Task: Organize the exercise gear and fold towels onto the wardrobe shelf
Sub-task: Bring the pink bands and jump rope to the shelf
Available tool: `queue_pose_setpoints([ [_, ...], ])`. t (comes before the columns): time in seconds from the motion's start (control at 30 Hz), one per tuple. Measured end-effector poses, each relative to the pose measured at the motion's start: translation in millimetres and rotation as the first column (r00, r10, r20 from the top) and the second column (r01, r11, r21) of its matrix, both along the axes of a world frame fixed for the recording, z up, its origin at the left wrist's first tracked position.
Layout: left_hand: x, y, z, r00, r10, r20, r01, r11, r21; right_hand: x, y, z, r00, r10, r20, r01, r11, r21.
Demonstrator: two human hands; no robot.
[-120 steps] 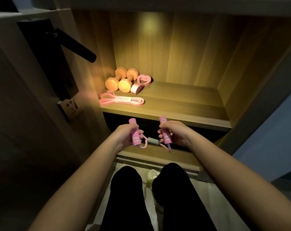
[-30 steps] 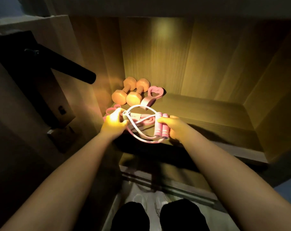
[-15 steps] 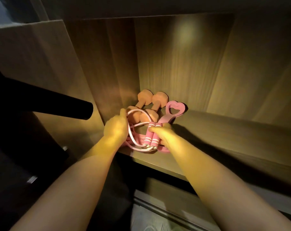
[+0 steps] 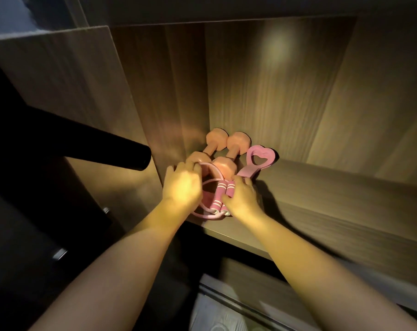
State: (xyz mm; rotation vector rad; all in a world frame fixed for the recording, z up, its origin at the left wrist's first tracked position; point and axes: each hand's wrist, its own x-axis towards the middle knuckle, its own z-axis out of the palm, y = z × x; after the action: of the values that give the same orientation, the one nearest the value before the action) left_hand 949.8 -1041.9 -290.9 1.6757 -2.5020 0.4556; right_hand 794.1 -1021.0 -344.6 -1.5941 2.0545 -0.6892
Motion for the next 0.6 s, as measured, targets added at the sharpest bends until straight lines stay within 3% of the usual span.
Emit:
queue_pose_setpoints([
  [0.07, -2, 8, -10, 0.999, -0.037, -0.020, 0.039, 0.995, 0.093, -2, 10, -7, 0.992, 0.099, -0.082, -0.100, 0.995, -0.002],
  [0.23, 3, 6, -33, 0.991, 0.009, 0.130, -0.044, 0.961, 0.275, 2, 20, -26, 0.962, 0.191, -0.197, -0.190, 0.981, 0.026],
  [0.6, -4, -7, -47, 0.975, 0.062, 0.214, -0.114, 0.964, 0.240, 21, 15, -53, 0.986, 0.085, -0.145, -0.090, 0.996, -0.026],
])
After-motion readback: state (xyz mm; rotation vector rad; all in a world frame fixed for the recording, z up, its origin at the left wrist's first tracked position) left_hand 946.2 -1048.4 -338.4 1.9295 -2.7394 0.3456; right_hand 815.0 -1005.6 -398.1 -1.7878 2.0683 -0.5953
